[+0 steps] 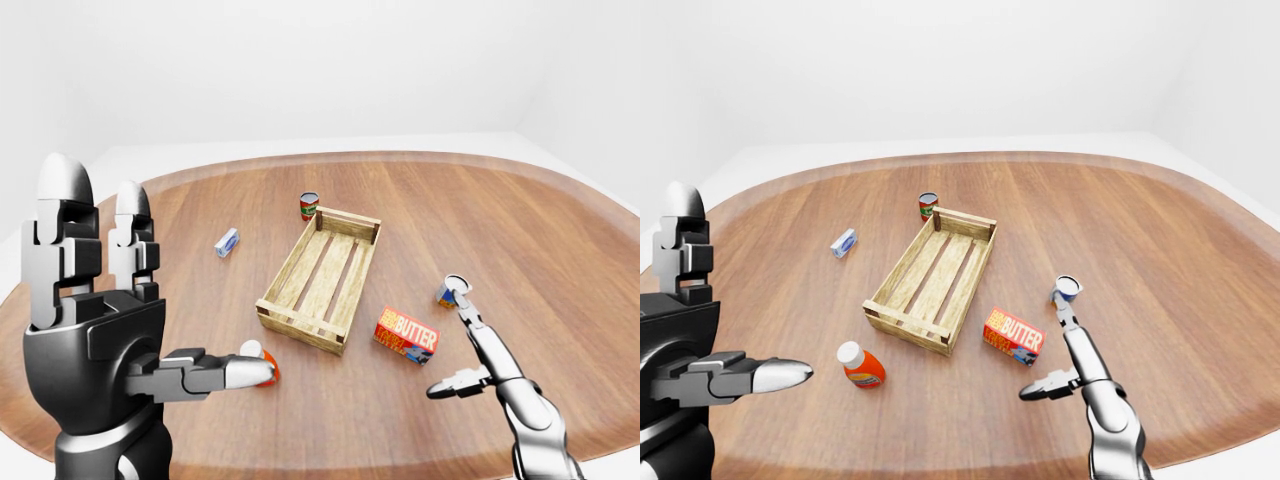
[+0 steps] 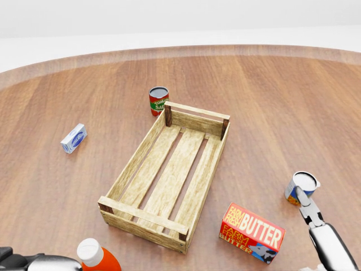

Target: Pick up the butter and put it in the tray.

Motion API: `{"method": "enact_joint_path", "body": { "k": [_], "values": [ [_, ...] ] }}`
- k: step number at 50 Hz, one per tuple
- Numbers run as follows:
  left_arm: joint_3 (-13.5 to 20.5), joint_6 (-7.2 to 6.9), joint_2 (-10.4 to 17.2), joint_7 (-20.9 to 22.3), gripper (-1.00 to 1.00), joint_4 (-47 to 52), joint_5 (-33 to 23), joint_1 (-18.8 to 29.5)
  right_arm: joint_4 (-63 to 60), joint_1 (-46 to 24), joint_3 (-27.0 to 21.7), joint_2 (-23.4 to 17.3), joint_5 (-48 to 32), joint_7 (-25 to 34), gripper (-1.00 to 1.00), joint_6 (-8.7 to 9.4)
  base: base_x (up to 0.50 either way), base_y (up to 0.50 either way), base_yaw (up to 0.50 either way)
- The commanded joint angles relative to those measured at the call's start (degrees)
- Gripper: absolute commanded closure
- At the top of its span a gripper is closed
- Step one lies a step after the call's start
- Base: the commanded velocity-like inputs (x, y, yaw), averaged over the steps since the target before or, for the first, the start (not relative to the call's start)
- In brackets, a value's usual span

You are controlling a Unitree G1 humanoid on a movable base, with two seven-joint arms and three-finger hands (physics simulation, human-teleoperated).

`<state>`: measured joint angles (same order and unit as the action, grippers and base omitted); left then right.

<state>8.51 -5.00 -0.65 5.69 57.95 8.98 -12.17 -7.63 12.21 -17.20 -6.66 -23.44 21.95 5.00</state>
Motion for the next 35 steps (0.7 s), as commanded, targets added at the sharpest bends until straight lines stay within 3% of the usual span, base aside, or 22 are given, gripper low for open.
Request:
{"method": "enact_joint_path", "body": {
  "k": [1,12,35],
  "values": [
    [-0.93,0.0,0.1,-2.0,-1.0,-7.27,-1.07,3.02,16.48,-7.31,2.87,-2.7,0.61,-4.79,-1.0,0.0,0.0,0.0,0.0],
    [-0.99,0.0,0.1,-2.0,-1.0,-7.3,-1.12,2.88,26.67,-10.6,4.45,-4.87,2.94,-7.59,-1.0,-0.37,0.0,0.0,0.0],
    [-1.11,0.0,0.12,-2.0,-1.0,-7.24,-1.27,2.9,24.57,-9.76,4.17,-4.66,3.13,-8.24,-1.0,0.0,0.0,0.0,0.0]
  ]
}}
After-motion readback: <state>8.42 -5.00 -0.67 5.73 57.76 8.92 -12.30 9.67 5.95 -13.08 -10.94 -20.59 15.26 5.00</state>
